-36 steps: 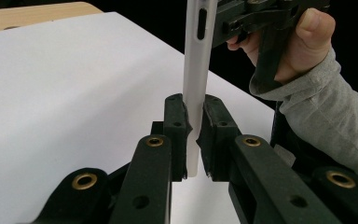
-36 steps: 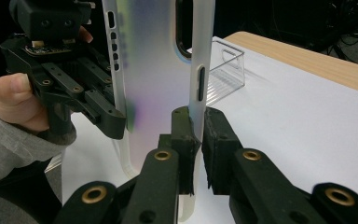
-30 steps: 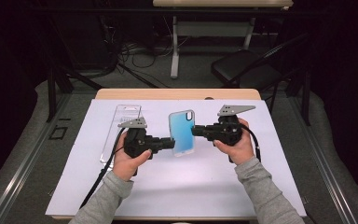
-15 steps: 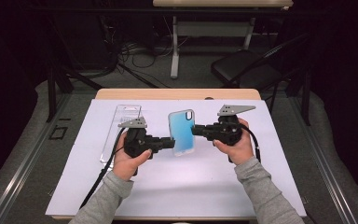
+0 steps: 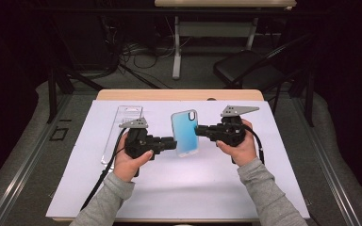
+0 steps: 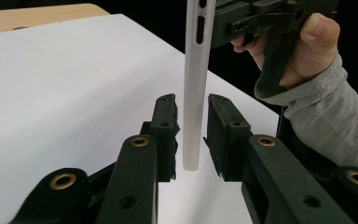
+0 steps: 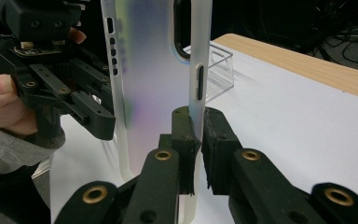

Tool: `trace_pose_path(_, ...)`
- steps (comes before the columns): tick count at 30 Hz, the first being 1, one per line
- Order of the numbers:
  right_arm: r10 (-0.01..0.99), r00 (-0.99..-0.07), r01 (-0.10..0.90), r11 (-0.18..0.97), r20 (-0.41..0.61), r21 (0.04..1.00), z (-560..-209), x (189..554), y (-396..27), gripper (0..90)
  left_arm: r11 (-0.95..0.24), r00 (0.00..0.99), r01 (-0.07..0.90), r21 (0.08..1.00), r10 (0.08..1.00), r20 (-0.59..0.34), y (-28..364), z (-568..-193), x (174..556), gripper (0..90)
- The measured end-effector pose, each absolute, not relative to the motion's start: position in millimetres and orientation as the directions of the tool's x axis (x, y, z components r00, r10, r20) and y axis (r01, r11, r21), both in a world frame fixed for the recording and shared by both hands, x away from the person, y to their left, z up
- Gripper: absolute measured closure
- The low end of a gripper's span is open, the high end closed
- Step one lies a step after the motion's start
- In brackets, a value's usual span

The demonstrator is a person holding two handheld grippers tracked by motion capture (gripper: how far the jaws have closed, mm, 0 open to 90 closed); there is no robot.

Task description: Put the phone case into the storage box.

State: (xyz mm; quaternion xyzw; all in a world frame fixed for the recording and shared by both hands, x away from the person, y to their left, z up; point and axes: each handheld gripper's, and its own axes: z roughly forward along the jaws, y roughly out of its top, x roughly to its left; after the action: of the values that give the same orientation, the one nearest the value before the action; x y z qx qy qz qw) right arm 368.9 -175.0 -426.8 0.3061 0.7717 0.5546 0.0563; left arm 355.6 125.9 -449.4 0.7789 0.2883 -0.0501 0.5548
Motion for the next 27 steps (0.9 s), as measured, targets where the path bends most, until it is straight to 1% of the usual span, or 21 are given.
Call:
trace_pose_path(6,0.548,-0.8,0.405,0.196,0.243,0.893,-428.0,369.3,-175.6,84.2,-0.207,0.824,0.506,0.837,0.404,-0.398,126.6,-448.6,355.5,66.1)
trace_pose_path(7,0.553,-0.797,0.406,0.194,0.242,0.893,-428.3,369.5,-175.9,84.2,-0.206,0.823,0.505,0.838,0.405,-0.397,126.7,-448.6,355.7,63.6)
trace_pose_path(8,0.553,-0.797,0.406,0.194,0.242,0.893,-428.3,369.5,-175.9,84.2,-0.205,0.822,0.505,0.838,0.409,-0.396,126.8,-448.6,355.9,63.6)
trace_pose_path(9,0.558,-0.794,0.407,0.195,0.24,0.893,-428.5,369.5,-176.3,84.3,-0.203,0.821,0.505,0.839,0.412,-0.395,126.7,-448.7,356.1,61.4)
trace_pose_path(12,0.562,-0.791,0.408,0.192,0.241,0.892,-428.7,369.5,-176.6,84.3,-0.2,0.818,0.503,0.841,0.426,-0.388,126.8,-448.7,356.3,60.5)
trace_pose_path(17,0.577,-0.782,0.403,0.183,0.234,0.896,-429.4,369.9,-177.5,84.3,-0.194,0.813,0.487,0.851,0.458,-0.361,127.3,-448.9,357.9,53.3)
trace_pose_path(19,0.586,-0.777,0.404,0.183,0.231,0.896,-429.7,369.7,-177.7,84.3,-0.194,0.808,0.49,0.85,0.467,-0.359,127.8,-449.0,358.5,52.1)
trace_pose_path(20,0.592,-0.774,0.4,0.178,0.227,0.899,-430.4,370.3,-177.6,84.3,-0.194,0.807,0.486,0.852,0.473,-0.353,127.9,-449.1,358.8,49.3)
trace_pose_path(21,0.592,-0.774,0.4,0.178,0.227,0.899,-430.4,370.3,-177.6,84.3,-0.195,0.806,0.481,0.855,0.481,-0.344,127.9,-449.2,359.2,49.3)
trace_pose_path(23,0.606,-0.763,0.401,0.174,0.224,0.899,-430.5,370.1,-177.8,84.3,-0.197,0.803,0.475,0.857,0.496,-0.331,128.5,-449.4,360.0,45.9)
trace_pose_path(27,0.621,-0.753,0.401,0.167,0.22,0.901,-429.8,370.5,-178.9,84.4,-0.197,0.791,0.468,0.862,0.528,-0.308,129.6,-449.4,361.2,42.8)
